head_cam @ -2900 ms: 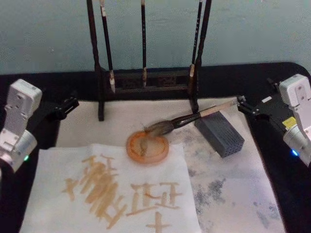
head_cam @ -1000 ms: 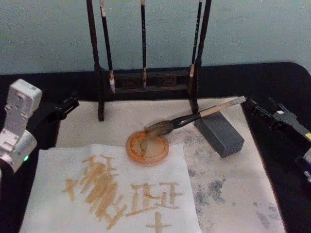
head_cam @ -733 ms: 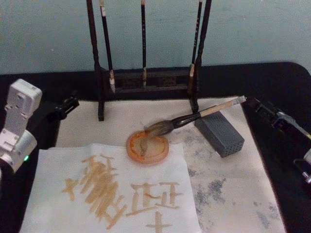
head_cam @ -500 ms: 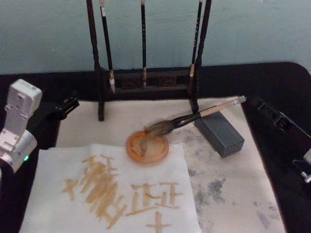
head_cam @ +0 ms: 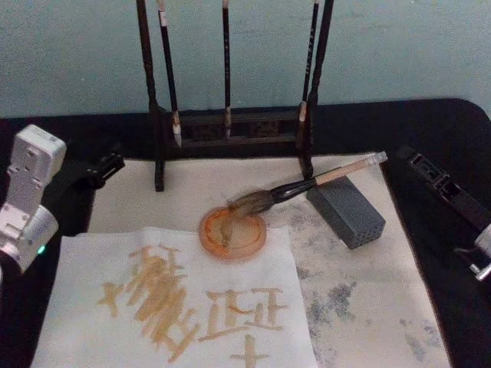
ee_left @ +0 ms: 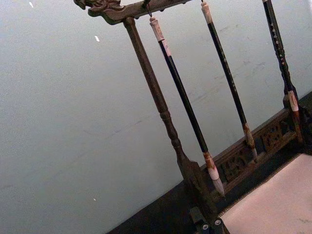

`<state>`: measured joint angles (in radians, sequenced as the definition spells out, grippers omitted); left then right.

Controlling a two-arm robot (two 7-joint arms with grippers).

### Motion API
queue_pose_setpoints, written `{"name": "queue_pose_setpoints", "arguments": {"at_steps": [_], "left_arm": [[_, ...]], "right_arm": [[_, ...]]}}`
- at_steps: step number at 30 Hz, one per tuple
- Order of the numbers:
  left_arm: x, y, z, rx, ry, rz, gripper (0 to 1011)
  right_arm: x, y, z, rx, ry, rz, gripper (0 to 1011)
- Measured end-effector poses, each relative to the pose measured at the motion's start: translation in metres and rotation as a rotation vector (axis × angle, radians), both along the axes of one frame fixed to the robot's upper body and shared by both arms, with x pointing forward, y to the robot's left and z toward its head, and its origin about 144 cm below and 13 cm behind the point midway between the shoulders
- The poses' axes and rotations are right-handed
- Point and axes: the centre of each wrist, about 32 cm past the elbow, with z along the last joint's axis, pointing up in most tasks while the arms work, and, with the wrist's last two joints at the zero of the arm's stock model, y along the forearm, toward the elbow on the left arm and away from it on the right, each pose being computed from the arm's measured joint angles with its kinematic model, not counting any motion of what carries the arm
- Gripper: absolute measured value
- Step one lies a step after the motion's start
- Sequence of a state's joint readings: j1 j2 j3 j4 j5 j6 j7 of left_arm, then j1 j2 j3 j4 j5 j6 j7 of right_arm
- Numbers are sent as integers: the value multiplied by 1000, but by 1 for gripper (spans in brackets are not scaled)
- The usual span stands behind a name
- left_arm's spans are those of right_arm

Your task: Pick up the brush from the inkstone, write on the paper, then place the brush back to its original position.

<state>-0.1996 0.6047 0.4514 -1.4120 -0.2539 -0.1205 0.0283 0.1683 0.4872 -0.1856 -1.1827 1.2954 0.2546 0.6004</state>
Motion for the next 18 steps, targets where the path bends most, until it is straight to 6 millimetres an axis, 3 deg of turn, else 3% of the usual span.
{"name": "queue_pose_setpoints", "arguments": {"at_steps": [18], "left_arm": [[0, 0, 0, 0, 0, 0, 1002]], "right_arm": [[19, 8, -18, 44, 52, 21, 1002]]}}
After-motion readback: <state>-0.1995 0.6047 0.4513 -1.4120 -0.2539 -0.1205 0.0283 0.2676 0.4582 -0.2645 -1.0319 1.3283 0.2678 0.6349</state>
